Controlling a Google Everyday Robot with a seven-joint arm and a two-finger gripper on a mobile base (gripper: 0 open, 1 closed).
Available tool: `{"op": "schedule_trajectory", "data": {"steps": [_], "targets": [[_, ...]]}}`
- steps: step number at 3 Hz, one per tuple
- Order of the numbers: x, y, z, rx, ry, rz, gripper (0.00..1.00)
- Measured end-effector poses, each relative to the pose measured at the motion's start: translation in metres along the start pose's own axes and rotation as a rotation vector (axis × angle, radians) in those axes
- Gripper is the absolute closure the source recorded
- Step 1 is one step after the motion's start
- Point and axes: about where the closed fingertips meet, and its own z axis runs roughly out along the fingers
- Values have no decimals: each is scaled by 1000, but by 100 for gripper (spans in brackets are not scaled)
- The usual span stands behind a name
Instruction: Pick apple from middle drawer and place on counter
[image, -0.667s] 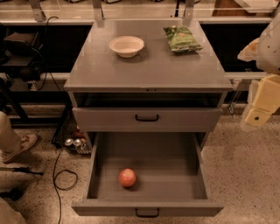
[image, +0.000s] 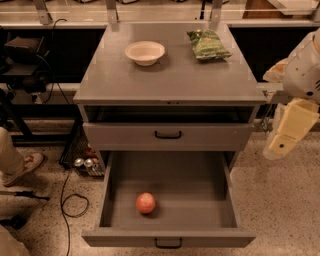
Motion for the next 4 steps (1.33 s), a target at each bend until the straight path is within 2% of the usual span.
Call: {"op": "schedule_trajectory", "data": {"steps": [1, 2, 3, 4], "targets": [[-11, 18, 49, -75, -60, 17, 0], [-27, 44, 118, -163, -110, 44, 0], [-54, 62, 178, -213, -166, 53, 0], [-54, 62, 178, -213, -166, 53, 0]]}}
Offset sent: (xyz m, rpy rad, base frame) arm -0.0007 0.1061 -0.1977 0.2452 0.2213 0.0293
